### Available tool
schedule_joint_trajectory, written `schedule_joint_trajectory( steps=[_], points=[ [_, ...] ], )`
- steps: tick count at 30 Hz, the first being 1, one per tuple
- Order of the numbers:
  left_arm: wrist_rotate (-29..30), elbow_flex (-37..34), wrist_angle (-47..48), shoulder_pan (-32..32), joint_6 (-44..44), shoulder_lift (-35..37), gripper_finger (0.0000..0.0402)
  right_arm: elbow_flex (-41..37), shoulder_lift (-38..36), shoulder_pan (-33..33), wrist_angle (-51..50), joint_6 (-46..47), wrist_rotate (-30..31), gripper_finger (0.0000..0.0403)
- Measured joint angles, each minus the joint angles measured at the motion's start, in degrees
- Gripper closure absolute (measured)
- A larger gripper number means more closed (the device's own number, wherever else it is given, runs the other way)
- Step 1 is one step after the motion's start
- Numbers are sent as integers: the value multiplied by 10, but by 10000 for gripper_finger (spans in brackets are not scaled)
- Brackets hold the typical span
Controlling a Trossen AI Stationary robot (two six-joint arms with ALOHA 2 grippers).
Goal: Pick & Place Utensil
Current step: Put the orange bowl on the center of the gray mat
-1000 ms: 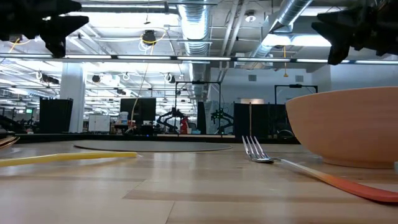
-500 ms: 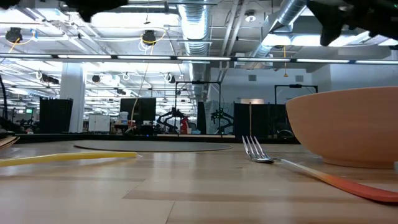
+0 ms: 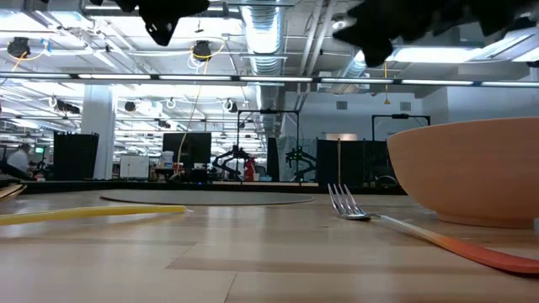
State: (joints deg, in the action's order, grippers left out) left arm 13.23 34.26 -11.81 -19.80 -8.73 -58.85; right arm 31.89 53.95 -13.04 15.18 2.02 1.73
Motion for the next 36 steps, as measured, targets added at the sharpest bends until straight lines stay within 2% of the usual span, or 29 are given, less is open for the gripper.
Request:
schedule_joint_trajectory(
  steps=[6, 11, 19, 26, 36],
  points=[
    [-4, 0, 63, -2, -40, 19, 256, 51, 74, -16, -24, 0, -3, 209],
    [-4, -2, 76, -4, -42, 19, 256, 106, 100, -19, -102, 2, 1, 214],
    [-4, -3, 124, -4, -42, 18, 256, 205, 101, -6, -405, 178, 1, 216],
    [-3, -3, 137, -4, -41, 18, 256, 207, 109, 5, -539, 234, 8, 218],
    [-2, -3, 137, -4, -40, 18, 256, 206, 170, 7, -607, 285, 15, 218]
  ],
)
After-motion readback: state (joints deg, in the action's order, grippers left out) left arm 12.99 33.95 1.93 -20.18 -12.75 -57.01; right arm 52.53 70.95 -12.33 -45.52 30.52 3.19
